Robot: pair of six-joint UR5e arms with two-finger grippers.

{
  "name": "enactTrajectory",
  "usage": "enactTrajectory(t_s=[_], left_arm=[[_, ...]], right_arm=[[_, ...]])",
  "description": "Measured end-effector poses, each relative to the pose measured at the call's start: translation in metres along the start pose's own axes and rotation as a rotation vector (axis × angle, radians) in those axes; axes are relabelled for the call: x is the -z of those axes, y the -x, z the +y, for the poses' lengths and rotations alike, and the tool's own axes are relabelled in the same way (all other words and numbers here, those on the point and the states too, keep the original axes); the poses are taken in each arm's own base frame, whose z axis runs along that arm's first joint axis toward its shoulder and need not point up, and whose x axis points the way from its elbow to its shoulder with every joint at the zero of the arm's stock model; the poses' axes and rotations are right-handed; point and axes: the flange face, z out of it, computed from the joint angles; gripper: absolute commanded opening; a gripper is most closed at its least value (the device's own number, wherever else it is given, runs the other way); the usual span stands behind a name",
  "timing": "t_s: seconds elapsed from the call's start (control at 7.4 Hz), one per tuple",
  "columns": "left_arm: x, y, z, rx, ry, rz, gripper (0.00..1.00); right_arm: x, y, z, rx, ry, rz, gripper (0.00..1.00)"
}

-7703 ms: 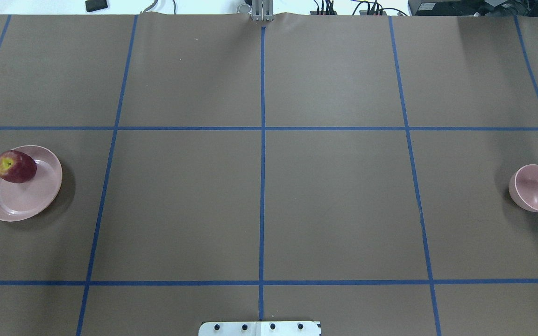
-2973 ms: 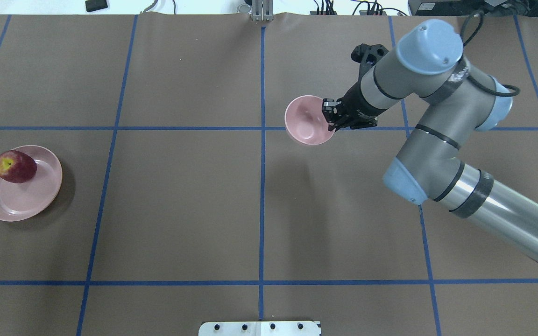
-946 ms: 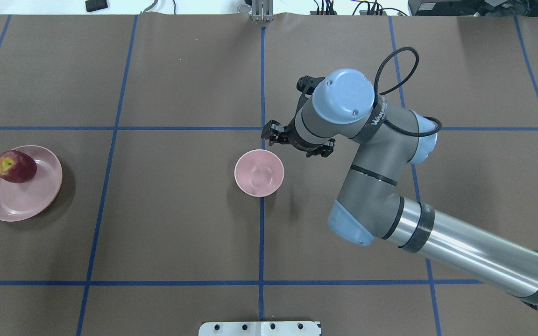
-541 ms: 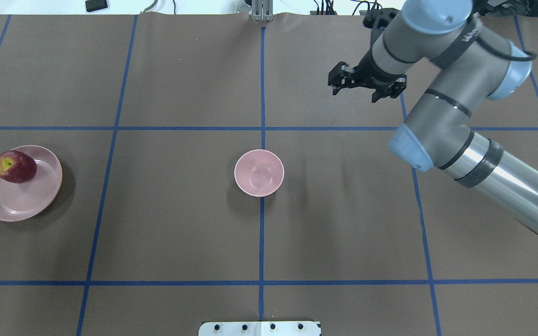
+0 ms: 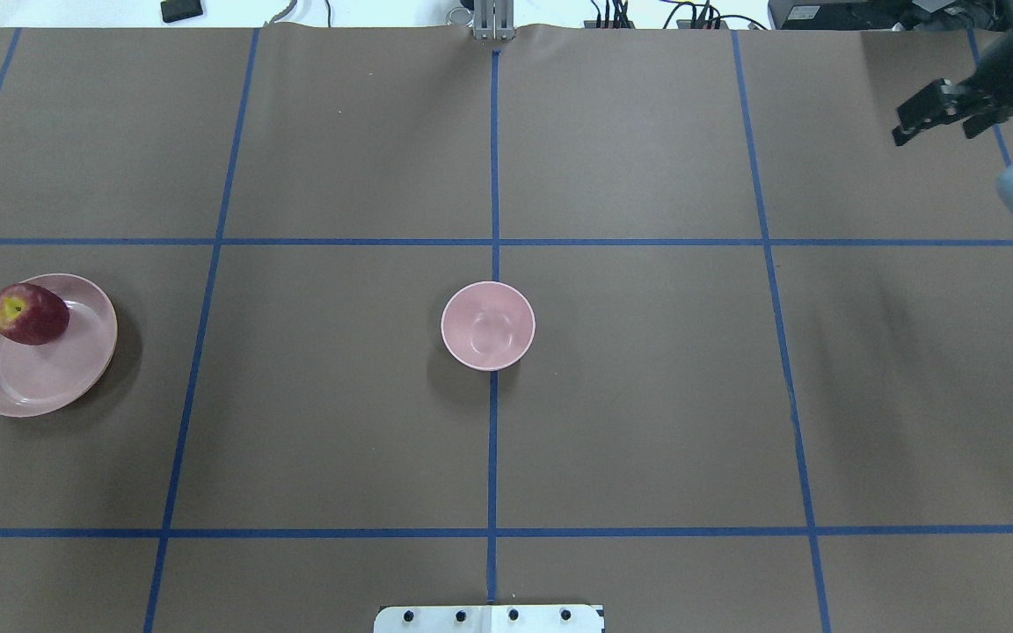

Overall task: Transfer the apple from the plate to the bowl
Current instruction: 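Release the bowl and withdraw the right gripper away from the table, then lower the left gripper onto the red apple on the pink plate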

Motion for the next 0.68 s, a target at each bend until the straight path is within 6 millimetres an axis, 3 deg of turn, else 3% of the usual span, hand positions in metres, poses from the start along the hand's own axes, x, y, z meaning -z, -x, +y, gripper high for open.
enactTrajectory(t_s=[0.27,0.41,0.68], left_arm=[[-0.032,-0.038,-0.013,0.145,-0.004,0.027,1.0],[-0.054,-0.062,-0.019,0.19,-0.003,0.04,0.99],[-0.101,-0.107,-0.022,0.183,0.027,0.013,0.99]], right_arm=[[0.004,-0.11,0.066,0.094,0.031,0.031,1.0],[0.004,-0.143,0.095,0.118,0.046,0.04,1.0],[0.001,-0.17,0.123,0.123,0.064,0.049,1.0]])
